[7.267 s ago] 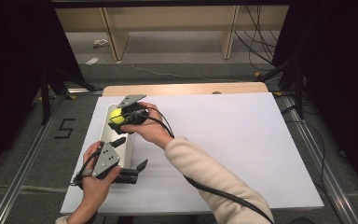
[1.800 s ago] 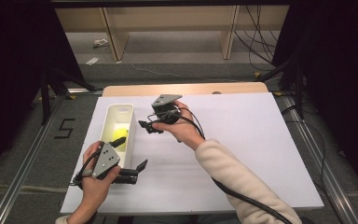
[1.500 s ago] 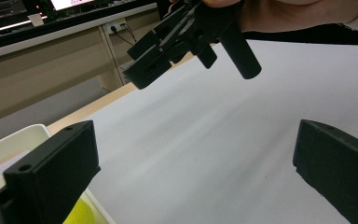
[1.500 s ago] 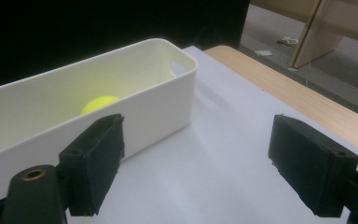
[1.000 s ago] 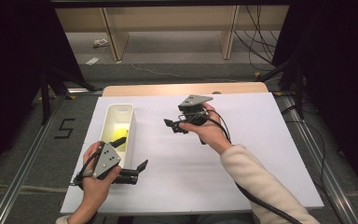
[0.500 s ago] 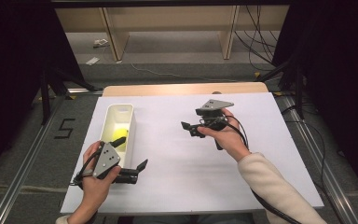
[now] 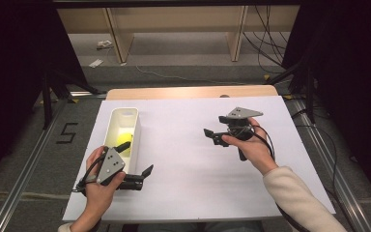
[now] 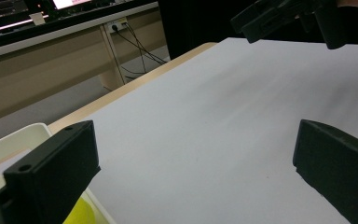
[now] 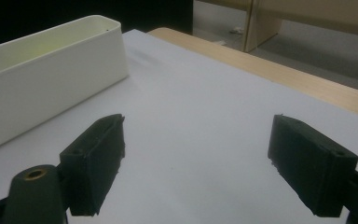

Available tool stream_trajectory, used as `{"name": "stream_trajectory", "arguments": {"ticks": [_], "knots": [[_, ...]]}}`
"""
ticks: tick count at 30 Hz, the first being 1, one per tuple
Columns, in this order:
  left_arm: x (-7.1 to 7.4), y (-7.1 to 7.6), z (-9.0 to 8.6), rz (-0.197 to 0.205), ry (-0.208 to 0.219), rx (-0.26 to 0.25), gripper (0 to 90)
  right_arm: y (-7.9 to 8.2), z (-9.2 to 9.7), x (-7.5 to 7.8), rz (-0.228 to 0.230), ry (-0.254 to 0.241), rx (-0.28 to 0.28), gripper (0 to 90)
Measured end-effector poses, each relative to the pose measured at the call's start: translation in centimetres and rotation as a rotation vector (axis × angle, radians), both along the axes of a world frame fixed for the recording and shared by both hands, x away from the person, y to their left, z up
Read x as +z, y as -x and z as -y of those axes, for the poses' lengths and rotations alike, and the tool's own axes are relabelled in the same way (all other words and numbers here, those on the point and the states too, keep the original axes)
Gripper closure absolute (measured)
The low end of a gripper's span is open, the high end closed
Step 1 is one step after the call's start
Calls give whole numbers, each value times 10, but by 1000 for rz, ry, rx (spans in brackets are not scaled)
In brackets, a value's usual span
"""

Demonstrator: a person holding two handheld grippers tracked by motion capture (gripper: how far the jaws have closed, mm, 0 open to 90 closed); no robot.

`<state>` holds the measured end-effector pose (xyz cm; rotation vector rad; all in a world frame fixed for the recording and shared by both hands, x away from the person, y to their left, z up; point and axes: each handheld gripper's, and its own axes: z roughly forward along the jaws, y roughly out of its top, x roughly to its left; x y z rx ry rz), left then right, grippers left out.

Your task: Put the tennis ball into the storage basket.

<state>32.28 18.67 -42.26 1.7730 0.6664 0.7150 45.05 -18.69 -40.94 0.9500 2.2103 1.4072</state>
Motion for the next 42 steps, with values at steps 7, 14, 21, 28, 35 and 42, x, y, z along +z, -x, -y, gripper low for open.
{"name": "stream_trajectory", "arguments": {"ticks": [7,14,21,28,35,42], "knots": [[0,-1,-1,1,1,2,0,10,20,-6,-8,-3,-17,193],[0,-1,-1,2,1,6,0,21,36,-12,-18,-4,-31,193],[0,-1,-2,3,-1,9,0,32,49,-15,-24,0,-38,193],[0,-1,-2,2,0,10,0,43,60,-21,-30,6,-43,192],[0,-1,-2,2,-1,10,0,52,69,-23,-35,1,-49,193],[-1,-1,-2,-1,-3,8,0,62,73,-28,-39,-2,-34,192]]}}
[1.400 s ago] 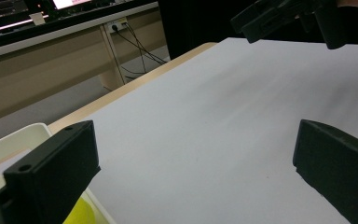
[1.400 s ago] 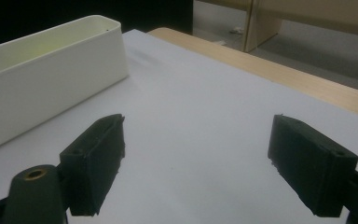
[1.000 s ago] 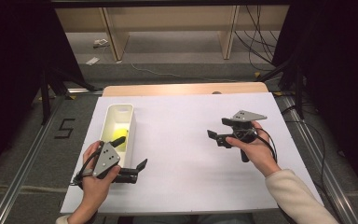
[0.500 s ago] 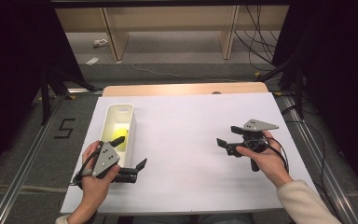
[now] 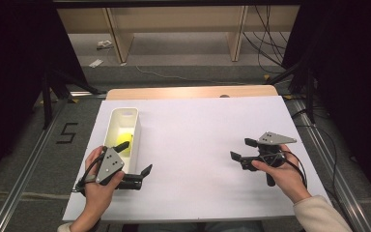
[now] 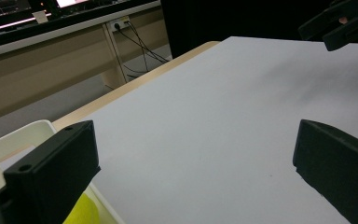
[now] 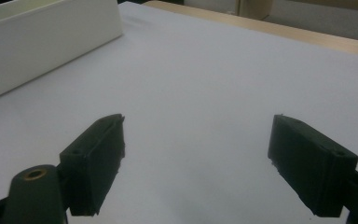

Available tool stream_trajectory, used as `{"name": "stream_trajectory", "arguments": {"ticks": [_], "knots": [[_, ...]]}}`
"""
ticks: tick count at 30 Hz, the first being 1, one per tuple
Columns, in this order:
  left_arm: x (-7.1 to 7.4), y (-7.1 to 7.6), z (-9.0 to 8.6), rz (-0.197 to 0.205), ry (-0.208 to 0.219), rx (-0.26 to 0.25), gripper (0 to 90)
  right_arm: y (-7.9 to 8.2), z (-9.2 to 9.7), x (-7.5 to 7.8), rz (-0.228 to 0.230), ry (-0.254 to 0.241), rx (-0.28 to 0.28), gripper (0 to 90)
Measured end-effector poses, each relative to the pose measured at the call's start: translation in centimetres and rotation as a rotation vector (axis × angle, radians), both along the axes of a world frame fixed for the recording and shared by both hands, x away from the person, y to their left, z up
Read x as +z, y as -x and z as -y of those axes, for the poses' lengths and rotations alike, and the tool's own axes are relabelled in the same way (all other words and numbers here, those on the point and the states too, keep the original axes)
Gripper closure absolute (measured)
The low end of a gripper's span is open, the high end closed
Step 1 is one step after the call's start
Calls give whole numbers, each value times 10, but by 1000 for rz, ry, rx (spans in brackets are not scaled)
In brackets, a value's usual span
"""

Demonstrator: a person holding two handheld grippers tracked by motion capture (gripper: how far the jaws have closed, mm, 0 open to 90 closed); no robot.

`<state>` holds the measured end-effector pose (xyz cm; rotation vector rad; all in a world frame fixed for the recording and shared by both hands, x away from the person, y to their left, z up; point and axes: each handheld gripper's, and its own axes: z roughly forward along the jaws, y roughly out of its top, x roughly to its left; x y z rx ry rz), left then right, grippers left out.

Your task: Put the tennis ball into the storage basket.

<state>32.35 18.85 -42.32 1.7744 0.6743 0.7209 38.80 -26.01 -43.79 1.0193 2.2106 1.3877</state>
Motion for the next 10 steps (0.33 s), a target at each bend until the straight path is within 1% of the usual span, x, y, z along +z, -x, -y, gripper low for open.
{"name": "stream_trajectory", "arguments": {"ticks": [6,10], "knots": [[0,0,0,1,-2,-4,0,3,-2,0,9,6,22,189],[0,0,0,-1,0,-5,0,3,-2,-2,-1,9,23,189]]}}
